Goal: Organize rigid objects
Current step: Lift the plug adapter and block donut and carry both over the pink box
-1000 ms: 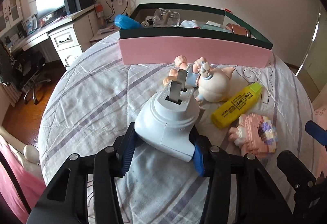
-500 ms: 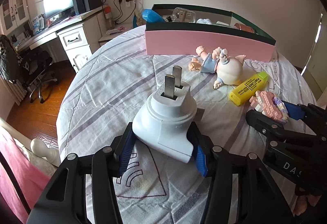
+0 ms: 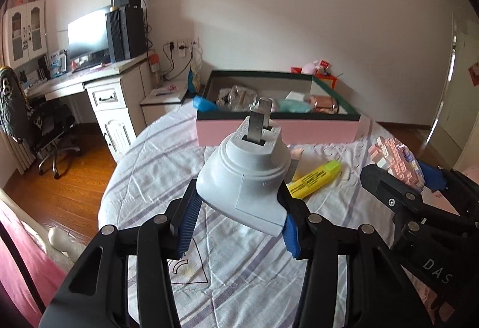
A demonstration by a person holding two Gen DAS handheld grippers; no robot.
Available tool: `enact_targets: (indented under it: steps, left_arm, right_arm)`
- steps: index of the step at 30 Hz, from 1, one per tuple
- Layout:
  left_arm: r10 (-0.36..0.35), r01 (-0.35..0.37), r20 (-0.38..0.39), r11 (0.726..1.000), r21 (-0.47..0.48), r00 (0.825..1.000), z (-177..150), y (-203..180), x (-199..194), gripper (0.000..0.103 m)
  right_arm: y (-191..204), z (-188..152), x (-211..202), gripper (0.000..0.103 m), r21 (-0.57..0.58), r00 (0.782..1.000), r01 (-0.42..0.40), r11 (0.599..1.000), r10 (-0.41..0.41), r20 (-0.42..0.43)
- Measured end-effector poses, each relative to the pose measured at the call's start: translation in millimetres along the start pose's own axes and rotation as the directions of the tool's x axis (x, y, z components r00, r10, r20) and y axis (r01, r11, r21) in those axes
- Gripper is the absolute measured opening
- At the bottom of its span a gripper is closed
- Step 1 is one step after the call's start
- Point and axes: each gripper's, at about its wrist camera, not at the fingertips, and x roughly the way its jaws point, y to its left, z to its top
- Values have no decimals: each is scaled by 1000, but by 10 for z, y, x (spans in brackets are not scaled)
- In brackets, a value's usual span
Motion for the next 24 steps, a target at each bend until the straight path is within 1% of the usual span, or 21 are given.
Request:
enact_targets:
  steps: [2,6,9,13,18,22,24]
  left_arm:
    - [6,-7,56,1000,15,998,111,-66,-204,49]
    - [19,-23,155,999,24,988,301,-167,-592,49]
    - [47,-55,220,998,32,974,382,-234,-848,49]
    - [62,-75,297,997,32,953,462,-294,-1150,49]
    - [62,-80,364,996,35,929,536,-333,-1427,49]
    - [60,-80,391,996,34,918,547,-350,-1524,49]
    - [59,-80,398,996,34,915,549,-346,-1557,49]
  right_arm:
    - [18,97,-207,62,-2,998,11,1000,-11,57]
    - [43,240,-561,62,-15,988,45,999,-42,149]
    - [56,321,-813,62,-13,976,58,998,-54,210]
    - [71,408,-1041,62,-11,961,71,997,-66,268]
    - [102,514,-1296,62,-16,940,93,996,-83,330]
    - [125,550,-1407,62,-19,931,98,995,-85,355]
    - [128,566,-1421,62,-23,929,101,995,-86,360]
